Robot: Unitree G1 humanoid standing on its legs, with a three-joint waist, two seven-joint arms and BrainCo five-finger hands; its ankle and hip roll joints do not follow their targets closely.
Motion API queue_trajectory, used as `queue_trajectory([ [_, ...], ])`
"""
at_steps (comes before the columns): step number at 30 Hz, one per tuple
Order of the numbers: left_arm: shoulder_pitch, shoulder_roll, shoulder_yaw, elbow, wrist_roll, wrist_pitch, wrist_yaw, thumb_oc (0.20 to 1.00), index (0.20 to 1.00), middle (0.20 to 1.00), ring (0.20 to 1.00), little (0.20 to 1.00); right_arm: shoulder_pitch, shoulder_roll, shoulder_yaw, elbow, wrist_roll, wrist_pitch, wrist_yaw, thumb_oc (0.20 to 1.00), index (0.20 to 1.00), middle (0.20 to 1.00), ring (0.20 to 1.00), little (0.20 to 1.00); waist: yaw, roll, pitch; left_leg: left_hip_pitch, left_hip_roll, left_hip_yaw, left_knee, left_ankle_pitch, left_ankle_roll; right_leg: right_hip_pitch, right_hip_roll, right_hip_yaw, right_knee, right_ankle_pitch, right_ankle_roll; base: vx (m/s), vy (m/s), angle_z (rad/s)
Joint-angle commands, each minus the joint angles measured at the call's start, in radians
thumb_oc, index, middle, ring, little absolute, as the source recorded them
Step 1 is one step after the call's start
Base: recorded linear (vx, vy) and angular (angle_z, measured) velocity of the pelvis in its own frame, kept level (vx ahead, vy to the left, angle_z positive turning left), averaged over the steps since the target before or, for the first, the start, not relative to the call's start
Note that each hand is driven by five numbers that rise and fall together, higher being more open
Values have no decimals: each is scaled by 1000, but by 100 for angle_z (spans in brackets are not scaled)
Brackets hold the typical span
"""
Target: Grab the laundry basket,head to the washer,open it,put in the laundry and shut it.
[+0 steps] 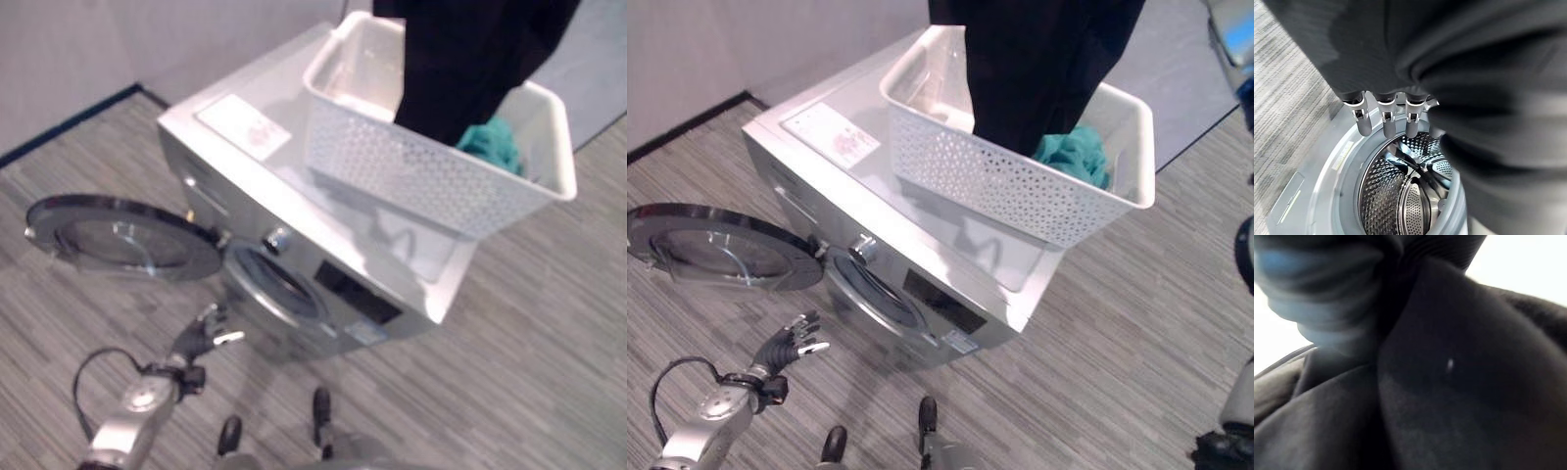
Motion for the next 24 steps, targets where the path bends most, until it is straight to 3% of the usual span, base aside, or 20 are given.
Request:
queue_trajectory([
  [1,-48,52,-23,-30,7,-47,27,1000,1000,1000,1000,1000,-277,1,-26,143,-67,-3,-110,200,200,200,200,200,29,4,-30,142,63,59,10,-18,41,-38,-44,4,138,-85,103,42,-1,3],
  [10,-69,46,-26,-25,21,-56,51,1000,1000,1000,1000,1000,-322,19,-10,207,-174,21,-200,200,200,200,200,200,45,-3,-54,156,60,36,10,-23,45,-5,-47,-2,130,-97,103,16,4,8],
  [24,-87,28,27,-21,95,-90,115,1000,1000,1000,1000,1000,-312,-39,-57,100,-271,37,-296,200,200,200,200,200,60,-28,-76,190,49,27,13,-53,57,31,-61,-1,131,-106,110,-3,18,2],
])
